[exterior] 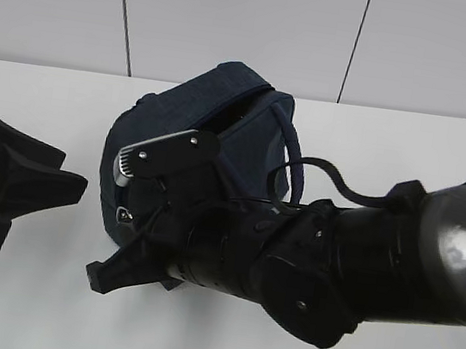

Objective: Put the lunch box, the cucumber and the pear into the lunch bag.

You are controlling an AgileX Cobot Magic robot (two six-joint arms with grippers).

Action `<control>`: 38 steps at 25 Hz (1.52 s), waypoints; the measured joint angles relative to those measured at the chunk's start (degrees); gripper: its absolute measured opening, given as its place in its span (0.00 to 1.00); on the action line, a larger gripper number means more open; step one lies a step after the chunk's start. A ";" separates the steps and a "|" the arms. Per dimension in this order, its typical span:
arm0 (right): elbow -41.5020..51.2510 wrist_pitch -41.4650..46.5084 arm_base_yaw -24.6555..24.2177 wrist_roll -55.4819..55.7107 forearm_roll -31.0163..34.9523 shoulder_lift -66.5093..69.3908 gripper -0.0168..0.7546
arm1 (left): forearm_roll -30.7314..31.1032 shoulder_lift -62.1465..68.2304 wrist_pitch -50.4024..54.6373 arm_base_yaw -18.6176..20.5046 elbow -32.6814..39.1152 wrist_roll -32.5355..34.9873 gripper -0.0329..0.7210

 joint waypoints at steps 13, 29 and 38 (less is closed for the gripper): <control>0.00 2.06 0.00 -1.16 -3.20 -6.42 0.02 | 0.46 0.00 -0.39 0.00 0.00 0.00 0.42; -4.45 5.27 0.00 -35.38 22.97 -11.25 0.02 | 0.51 0.64 -0.17 0.00 0.00 0.00 0.42; -4.58 2.52 0.00 -67.70 54.79 -14.02 0.02 | 0.56 7.12 0.12 0.39 -0.57 3.80 0.42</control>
